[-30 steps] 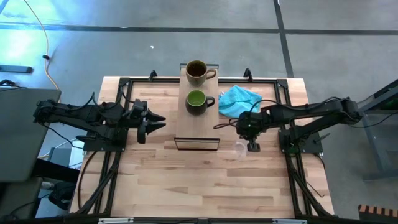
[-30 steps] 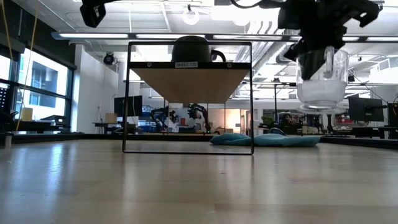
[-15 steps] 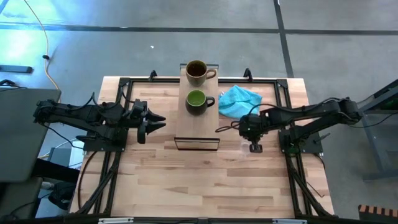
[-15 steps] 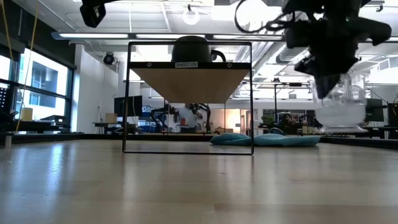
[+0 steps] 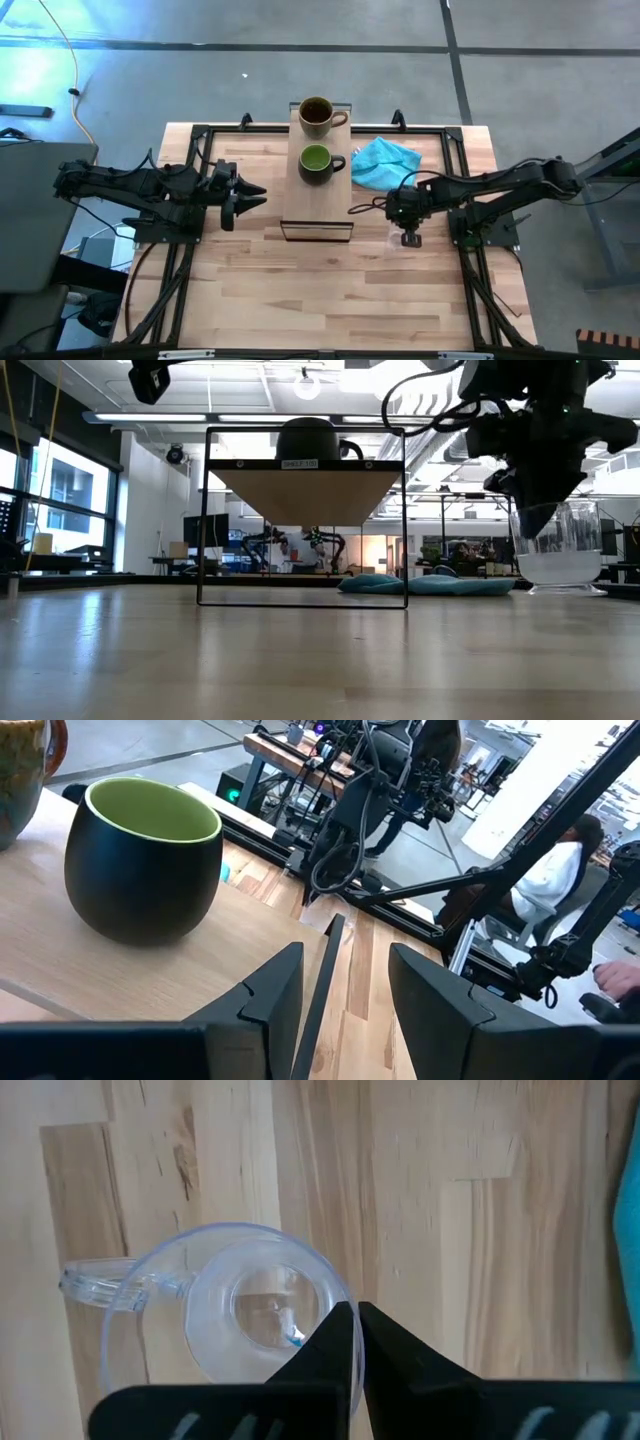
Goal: Stack small to large cups/mugs on shelf
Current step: Put the transparent mug on the shelf
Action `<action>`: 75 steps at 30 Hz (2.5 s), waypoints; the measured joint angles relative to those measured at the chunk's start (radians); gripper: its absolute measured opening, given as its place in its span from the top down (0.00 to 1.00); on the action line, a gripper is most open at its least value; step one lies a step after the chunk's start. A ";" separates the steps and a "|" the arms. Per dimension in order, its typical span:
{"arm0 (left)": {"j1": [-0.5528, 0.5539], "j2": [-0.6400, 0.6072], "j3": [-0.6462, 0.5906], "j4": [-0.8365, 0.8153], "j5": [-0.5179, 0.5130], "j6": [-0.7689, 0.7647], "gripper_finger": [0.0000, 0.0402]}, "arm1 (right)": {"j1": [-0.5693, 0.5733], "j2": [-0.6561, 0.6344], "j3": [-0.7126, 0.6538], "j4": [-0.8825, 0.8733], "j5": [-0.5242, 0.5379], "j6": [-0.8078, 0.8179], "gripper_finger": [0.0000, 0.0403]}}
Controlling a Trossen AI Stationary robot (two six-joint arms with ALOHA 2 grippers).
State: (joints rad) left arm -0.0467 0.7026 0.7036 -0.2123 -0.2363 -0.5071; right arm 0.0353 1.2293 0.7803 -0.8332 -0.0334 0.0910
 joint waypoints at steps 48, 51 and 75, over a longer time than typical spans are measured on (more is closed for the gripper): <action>0.000 0.000 0.000 0.000 0.006 -0.015 0.66 | 0.000 0.002 -0.011 0.039 -0.011 0.110 1.00; 0.000 0.000 0.000 0.000 0.017 -0.023 0.66 | 0.008 0.002 -0.011 0.046 -0.010 0.111 1.00; 0.000 0.000 0.000 0.000 0.034 -0.024 0.66 | 0.178 0.003 -0.064 0.092 0.046 0.220 1.00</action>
State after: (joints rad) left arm -0.0467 0.7026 0.7036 -0.2119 -0.2021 -0.5312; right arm 0.2134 1.2327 0.7166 -0.7410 0.0127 0.3110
